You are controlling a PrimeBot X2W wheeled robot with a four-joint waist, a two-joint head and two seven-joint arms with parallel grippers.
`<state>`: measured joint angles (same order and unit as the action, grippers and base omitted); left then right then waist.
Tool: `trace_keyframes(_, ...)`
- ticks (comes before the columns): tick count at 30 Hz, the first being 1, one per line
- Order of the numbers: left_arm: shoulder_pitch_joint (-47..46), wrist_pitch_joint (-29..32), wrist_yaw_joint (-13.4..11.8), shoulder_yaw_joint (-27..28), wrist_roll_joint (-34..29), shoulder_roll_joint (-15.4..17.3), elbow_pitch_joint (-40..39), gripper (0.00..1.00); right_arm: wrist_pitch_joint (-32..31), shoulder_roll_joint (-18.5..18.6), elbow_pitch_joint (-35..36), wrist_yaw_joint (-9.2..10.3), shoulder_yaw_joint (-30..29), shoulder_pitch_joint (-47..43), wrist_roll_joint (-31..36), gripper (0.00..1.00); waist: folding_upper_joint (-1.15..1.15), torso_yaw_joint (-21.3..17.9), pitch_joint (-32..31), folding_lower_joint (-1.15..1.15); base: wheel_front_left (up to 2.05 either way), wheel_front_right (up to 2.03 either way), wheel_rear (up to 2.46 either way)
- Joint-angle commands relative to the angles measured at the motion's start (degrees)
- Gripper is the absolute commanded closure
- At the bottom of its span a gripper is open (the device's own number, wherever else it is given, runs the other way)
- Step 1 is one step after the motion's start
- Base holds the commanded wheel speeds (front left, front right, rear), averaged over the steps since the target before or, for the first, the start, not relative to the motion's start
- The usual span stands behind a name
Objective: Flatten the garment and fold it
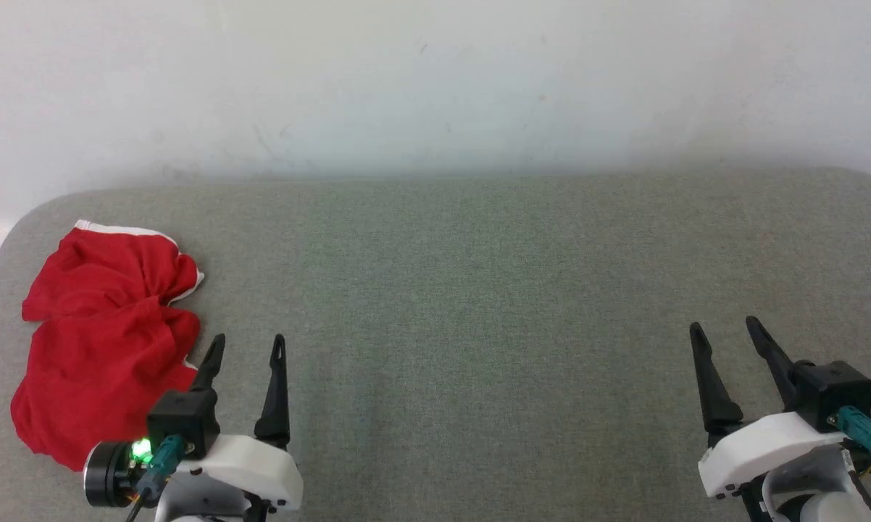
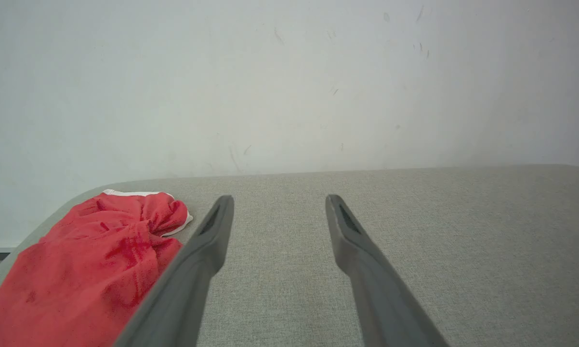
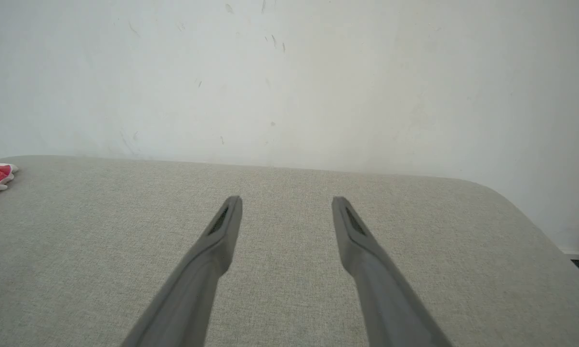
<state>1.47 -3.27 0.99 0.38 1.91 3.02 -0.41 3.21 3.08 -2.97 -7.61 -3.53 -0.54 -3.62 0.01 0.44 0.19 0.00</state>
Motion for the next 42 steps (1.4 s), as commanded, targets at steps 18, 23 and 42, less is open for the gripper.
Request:
trace_keyframes(18, 1.9, -2.6, 0.6, 0.9, 2.2, -0.1, -0.6, 0.0, 2.7, -0.1, -1.9, 0.05, -1.3, -0.3, -0.4, 0.0, -0.01, 3.3, 0.2, 0.0, 0.0, 0.0, 0.0)
trace_keyframes(23, 2.4, -3.2, 0.5, 0.9, 2.6, -0.1, -0.7, 0.0, 3.3, -0.1, -2.6, 0.05, -1.4, -0.3, -0.4, 0.0, -0.01, 5.1, 0.0, 0.0, 0.0, 0.0, 0.0)
trace_keyframes(42, 4.5, -5.5, 0.9, 1.3, 4.2, -0.1, -0.5, 0.0, 5.5, -0.1, -5.6, 0.07, 0.3, -0.4, -0.5, 0.0, -0.01, 12.3, -0.6, 0.0, 0.0, 0.0, 0.0)
